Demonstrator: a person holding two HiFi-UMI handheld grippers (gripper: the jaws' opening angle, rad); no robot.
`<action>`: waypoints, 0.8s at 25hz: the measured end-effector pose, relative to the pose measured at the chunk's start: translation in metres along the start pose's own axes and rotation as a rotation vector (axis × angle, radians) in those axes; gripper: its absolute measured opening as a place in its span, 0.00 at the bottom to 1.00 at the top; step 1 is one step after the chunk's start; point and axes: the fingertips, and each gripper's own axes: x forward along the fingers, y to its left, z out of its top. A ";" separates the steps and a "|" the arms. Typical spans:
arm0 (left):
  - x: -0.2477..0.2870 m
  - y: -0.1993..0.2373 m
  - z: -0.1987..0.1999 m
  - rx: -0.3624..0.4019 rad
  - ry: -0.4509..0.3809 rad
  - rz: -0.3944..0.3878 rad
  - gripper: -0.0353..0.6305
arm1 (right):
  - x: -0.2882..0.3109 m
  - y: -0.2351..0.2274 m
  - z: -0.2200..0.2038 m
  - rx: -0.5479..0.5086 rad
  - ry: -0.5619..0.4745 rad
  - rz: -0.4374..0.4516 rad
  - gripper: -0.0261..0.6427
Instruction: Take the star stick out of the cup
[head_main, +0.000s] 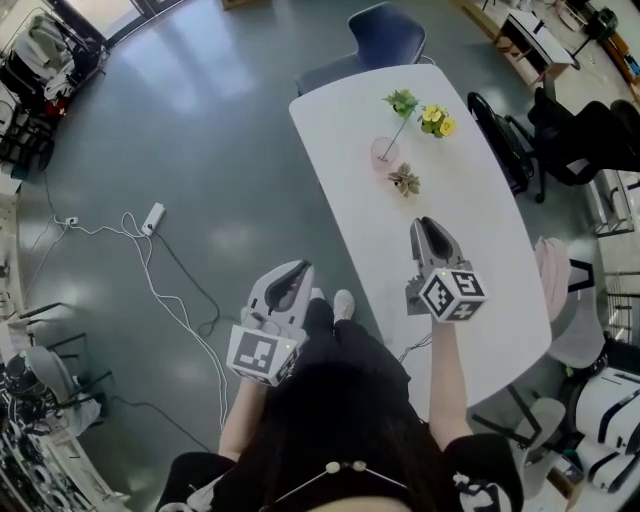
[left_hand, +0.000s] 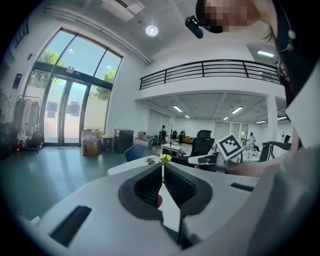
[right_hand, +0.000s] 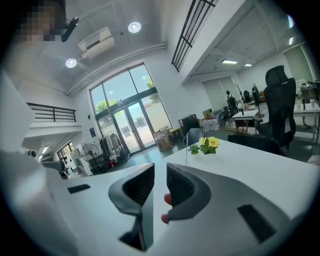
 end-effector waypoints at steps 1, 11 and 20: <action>0.006 0.004 0.000 0.001 -0.001 -0.005 0.08 | 0.014 -0.010 0.004 0.010 0.005 -0.008 0.14; 0.081 0.080 0.016 0.006 0.045 -0.049 0.08 | 0.124 -0.062 0.040 -0.085 0.002 -0.177 0.17; 0.144 0.140 0.036 0.030 0.061 -0.083 0.08 | 0.223 -0.102 0.021 -0.043 0.143 -0.290 0.19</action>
